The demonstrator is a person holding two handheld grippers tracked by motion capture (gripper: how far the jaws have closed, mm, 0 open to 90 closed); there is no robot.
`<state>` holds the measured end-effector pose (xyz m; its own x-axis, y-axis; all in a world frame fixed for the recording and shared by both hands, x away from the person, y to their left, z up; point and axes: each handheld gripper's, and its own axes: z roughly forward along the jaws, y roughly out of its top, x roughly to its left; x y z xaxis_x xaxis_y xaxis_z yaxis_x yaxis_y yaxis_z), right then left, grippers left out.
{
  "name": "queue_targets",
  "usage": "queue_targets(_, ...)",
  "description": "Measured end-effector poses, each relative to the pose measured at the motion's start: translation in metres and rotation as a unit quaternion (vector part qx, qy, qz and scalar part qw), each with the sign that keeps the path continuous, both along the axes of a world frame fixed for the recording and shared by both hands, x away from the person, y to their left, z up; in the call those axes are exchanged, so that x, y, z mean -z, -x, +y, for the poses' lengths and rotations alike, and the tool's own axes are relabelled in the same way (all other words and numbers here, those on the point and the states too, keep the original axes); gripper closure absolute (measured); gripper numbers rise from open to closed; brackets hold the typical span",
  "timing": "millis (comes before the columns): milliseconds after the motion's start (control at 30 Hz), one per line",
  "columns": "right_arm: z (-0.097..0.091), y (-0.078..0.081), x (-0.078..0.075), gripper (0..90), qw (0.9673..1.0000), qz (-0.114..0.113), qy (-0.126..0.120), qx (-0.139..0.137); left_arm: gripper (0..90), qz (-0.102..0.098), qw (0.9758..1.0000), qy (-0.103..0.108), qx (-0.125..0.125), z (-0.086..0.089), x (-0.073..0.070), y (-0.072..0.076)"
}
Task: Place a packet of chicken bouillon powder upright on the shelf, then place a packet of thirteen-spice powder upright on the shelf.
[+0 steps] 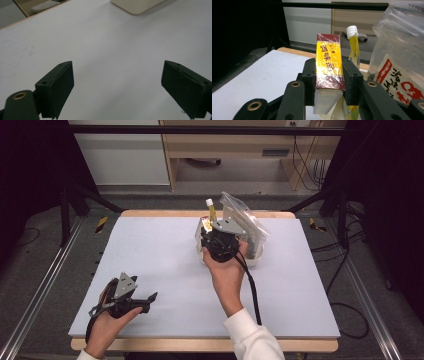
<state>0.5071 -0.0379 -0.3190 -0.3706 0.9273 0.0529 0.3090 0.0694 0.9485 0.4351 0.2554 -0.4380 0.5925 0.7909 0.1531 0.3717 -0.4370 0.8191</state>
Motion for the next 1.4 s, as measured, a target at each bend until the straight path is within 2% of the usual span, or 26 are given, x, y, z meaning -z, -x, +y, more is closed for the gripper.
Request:
queue_targets(100,0.001,-0.003,0.000,67.9,0.9999,-0.004,0.008,0.008,10.9,0.001,1.0000,0.000,0.000,0.000,0.000,0.000)
queue_targets(267,0.004,-0.010,0.000,67.9,0.9998,-0.006,0.005,0.017,11.0,0.001,1.0000,-0.003,0.002,-0.001,0.000,0.000)
queue_targets(467,0.007,-0.016,0.001,67.9,0.9993,-0.012,0.019,0.031,11.0,0.001,1.0000,0.000,0.004,-0.001,0.000,0.001)
queue_targets(633,0.008,-0.021,0.004,67.9,0.9991,-0.011,0.017,0.037,11.0,0.001,1.0000,-0.002,0.007,-0.002,0.000,0.001)
queue_targets(800,0.009,-0.025,0.004,68.0,0.9990,-0.012,0.013,0.042,11.0,0.004,0.9999,-0.009,0.010,-0.002,0.000,0.001)
queue_targets(833,0.009,-0.025,0.005,68.0,0.9989,-0.013,0.013,0.044,11.0,0.002,0.9999,-0.004,0.009,-0.003,0.000,0.001)
queue_targets(1367,0.016,-0.031,0.009,68.1,0.9988,-0.013,0.017,0.044,10.9,0.003,0.9998,-0.008,0.016,-0.005,0.000,0.002)
queue_targets(1400,0.016,-0.032,0.010,68.1,0.9987,-0.014,0.019,0.045,10.9,0.003,0.9999,-0.004,0.015,-0.005,0.001,0.002)
